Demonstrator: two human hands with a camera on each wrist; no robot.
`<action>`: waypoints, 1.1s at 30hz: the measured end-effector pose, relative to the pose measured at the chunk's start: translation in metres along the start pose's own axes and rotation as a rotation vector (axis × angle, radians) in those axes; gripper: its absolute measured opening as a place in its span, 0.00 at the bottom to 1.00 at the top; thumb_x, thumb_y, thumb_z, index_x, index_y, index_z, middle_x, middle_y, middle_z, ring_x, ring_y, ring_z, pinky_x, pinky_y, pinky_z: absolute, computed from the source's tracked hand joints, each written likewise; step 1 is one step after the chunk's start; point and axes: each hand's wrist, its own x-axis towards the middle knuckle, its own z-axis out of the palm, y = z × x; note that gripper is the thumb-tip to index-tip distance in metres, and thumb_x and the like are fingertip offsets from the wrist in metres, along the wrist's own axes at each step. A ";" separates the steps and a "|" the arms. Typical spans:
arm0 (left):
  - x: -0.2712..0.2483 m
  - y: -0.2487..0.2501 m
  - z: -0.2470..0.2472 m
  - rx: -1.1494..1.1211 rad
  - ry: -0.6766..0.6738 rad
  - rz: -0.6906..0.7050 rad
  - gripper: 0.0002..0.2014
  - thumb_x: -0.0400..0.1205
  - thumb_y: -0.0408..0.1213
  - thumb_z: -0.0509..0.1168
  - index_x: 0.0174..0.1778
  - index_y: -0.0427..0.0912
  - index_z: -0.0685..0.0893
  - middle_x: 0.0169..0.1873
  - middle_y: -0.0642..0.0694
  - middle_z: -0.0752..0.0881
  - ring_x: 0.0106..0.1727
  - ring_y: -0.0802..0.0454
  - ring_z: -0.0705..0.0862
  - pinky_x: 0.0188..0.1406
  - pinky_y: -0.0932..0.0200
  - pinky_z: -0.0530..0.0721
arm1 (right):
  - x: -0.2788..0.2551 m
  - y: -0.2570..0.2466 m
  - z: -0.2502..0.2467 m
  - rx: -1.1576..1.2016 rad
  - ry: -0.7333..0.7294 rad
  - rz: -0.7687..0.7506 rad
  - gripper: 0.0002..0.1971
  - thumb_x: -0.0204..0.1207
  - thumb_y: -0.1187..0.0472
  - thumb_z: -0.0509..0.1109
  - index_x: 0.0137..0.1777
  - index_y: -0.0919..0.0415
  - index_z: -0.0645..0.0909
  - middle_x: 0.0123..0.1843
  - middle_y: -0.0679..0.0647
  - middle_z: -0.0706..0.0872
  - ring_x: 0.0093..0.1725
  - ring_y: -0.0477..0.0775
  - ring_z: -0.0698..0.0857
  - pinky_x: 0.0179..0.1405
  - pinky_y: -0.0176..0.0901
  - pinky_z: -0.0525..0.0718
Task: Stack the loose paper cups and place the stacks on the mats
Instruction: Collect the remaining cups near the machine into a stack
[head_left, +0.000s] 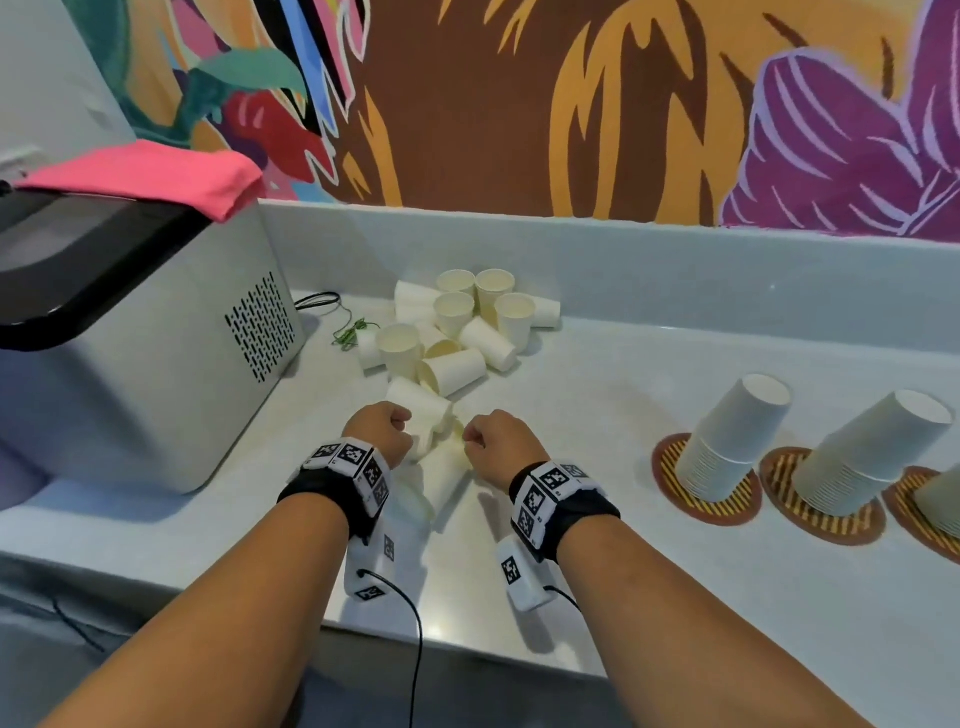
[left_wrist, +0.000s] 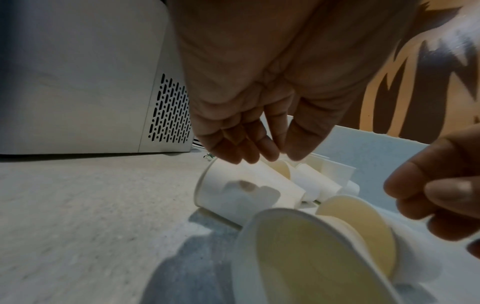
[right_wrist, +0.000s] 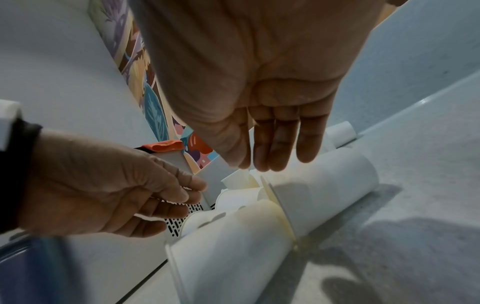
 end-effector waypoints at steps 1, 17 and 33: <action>0.005 -0.004 -0.002 0.006 -0.006 0.002 0.20 0.78 0.32 0.68 0.68 0.42 0.81 0.62 0.43 0.84 0.65 0.46 0.81 0.68 0.52 0.77 | 0.003 -0.002 0.005 -0.020 0.017 0.004 0.13 0.80 0.60 0.63 0.62 0.56 0.82 0.62 0.59 0.78 0.63 0.60 0.79 0.65 0.52 0.78; 0.048 -0.022 0.014 0.312 0.021 -0.040 0.29 0.74 0.54 0.71 0.72 0.59 0.74 0.72 0.44 0.70 0.73 0.42 0.69 0.68 0.50 0.69 | 0.033 0.014 0.027 -0.502 -0.123 -0.026 0.47 0.72 0.58 0.73 0.83 0.41 0.46 0.82 0.55 0.57 0.82 0.62 0.54 0.77 0.74 0.48; 0.056 -0.027 0.008 0.093 0.091 -0.322 0.39 0.75 0.50 0.73 0.78 0.42 0.64 0.71 0.34 0.71 0.70 0.33 0.71 0.64 0.45 0.74 | 0.055 0.017 0.008 -0.511 -0.106 -0.079 0.22 0.74 0.58 0.71 0.67 0.49 0.71 0.76 0.57 0.63 0.66 0.65 0.73 0.65 0.61 0.72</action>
